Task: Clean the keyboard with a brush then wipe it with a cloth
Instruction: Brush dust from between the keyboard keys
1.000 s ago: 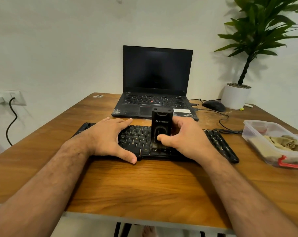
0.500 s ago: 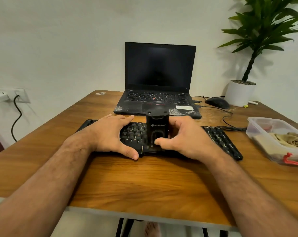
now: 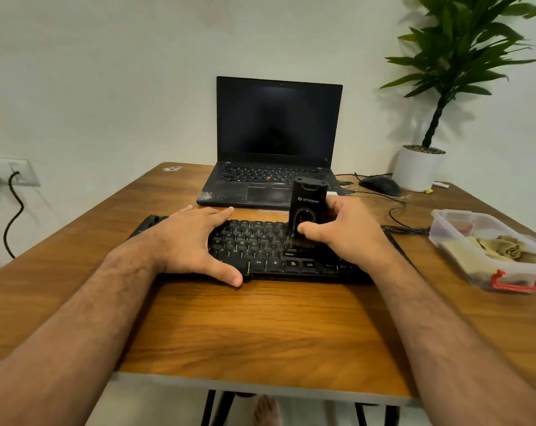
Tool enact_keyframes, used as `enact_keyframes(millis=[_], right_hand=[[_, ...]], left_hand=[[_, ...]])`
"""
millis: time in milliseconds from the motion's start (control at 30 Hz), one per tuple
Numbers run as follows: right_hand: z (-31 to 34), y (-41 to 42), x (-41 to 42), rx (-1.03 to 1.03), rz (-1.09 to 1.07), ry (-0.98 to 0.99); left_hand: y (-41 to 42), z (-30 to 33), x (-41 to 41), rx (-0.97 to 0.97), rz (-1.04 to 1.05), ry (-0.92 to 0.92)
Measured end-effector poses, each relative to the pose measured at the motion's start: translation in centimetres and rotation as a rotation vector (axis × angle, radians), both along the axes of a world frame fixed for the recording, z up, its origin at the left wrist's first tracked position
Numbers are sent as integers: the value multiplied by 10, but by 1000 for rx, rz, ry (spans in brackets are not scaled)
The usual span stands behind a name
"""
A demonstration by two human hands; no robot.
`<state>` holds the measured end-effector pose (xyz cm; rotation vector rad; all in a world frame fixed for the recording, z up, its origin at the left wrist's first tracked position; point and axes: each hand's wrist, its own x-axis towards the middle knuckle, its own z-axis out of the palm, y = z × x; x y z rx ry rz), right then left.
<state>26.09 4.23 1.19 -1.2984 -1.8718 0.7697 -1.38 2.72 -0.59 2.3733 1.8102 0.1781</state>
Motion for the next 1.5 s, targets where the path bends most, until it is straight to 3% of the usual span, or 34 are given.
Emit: enact_keyframes(millis=[100, 267, 667, 867, 1100, 1300, 1400, 1500], right_hand=[[-1, -9, 8, -104, 145, -35], [-3, 3, 13, 12, -62, -30], [5, 23, -3, -91, 40, -41], [-5, 26, -1, -117, 51, 64], [-4, 25, -4, 69, -61, -34], [-4, 24, 5, 30, -55, -31], [-1, 29, 11, 71, -164, -13], [0, 31, 15, 10, -102, 12]], left_hand=[[0, -1, 0, 3, -5, 2], [1, -1, 0, 11, -2, 11], [2, 1, -1, -7, -18, 8], [-2, 8, 10, -70, -26, -34], [17, 24, 53, -214, -79, -146], [38, 33, 64, -313, -55, -158], [33, 23, 71, -259, -36, -156], [25, 15, 73, -120, -92, -73]])
